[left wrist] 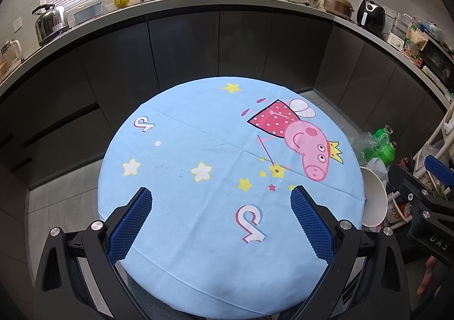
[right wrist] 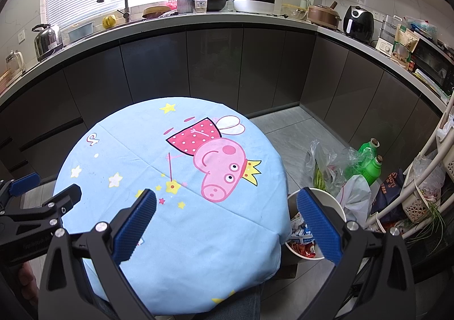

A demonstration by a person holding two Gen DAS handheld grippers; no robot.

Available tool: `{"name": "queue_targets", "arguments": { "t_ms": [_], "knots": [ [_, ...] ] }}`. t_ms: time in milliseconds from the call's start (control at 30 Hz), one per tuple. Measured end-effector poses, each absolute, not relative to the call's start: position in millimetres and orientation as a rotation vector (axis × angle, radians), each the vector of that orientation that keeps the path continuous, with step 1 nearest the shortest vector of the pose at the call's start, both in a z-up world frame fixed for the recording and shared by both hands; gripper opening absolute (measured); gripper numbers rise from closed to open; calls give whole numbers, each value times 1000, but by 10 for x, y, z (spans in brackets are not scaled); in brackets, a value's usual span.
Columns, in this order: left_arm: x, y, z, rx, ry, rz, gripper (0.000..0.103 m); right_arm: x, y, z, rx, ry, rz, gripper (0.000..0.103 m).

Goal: Collect trash

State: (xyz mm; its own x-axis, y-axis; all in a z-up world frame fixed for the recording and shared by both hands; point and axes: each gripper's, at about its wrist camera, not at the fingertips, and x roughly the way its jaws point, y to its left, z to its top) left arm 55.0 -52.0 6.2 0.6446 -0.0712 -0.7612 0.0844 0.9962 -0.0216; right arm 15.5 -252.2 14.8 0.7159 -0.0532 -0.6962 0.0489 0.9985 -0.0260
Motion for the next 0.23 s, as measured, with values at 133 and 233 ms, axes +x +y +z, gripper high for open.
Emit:
{"name": "queue_targets", "arguments": {
  "t_ms": [133,233],
  "knots": [
    [548,-519,63,16,868,-85,94,155,-2524,149,-6,771,-56,100],
    [559,-517,58,17,871,-86,94,156,-2526,154,-6,771,-56,100]
  ]
}}
